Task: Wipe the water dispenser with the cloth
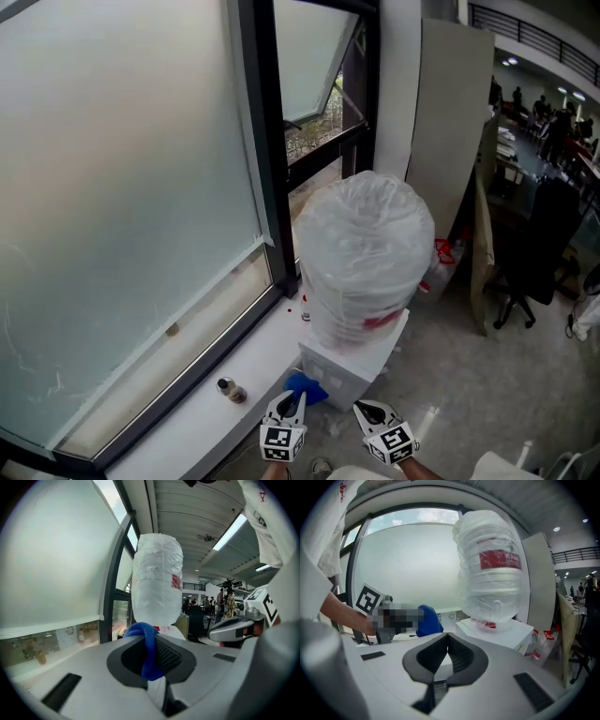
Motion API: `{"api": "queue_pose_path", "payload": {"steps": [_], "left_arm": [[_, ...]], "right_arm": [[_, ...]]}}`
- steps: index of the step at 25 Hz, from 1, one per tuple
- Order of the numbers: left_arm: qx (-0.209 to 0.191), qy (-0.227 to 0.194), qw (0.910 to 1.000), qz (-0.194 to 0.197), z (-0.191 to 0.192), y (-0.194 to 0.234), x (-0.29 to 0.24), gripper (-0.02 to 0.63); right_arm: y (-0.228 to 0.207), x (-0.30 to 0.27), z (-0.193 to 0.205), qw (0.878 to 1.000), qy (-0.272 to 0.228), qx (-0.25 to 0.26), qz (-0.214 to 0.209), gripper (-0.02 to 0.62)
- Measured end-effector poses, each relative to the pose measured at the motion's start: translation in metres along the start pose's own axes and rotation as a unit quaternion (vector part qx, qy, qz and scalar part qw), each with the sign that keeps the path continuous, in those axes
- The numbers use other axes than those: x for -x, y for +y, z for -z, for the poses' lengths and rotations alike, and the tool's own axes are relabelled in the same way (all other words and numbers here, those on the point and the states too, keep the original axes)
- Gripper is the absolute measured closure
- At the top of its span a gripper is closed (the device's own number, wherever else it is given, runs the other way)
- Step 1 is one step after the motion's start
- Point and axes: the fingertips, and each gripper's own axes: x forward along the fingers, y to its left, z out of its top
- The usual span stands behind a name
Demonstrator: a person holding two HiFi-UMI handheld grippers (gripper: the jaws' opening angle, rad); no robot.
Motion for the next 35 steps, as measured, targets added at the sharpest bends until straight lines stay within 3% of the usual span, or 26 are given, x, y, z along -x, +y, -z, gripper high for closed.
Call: {"api": "queue_pose_path", "payload": {"steps": [12, 25, 35], "left_arm": [[0.013, -0.009, 0.9982, -0.058, -0.011, -0.112, 0.108, 0.569], [0.013, -0.034, 0.9943, -0.100, -0.009, -0.275, 0.230, 0.569], [0.016, -0.031, 0.9940, -0.103, 0.007, -0.325, 0.262, 0.569]], "right_arm": [[0.013, 0.132, 0.004, 0.999, -0.046, 0.012, -0.013, 0.580], [0.041, 0.317, 0.028, 0.995, -0.096, 0.018, -0.024, 0.580], [0.052, 0.377, 0.057, 0.995, -0.091, 0.022, -0.022, 0.581]]}}
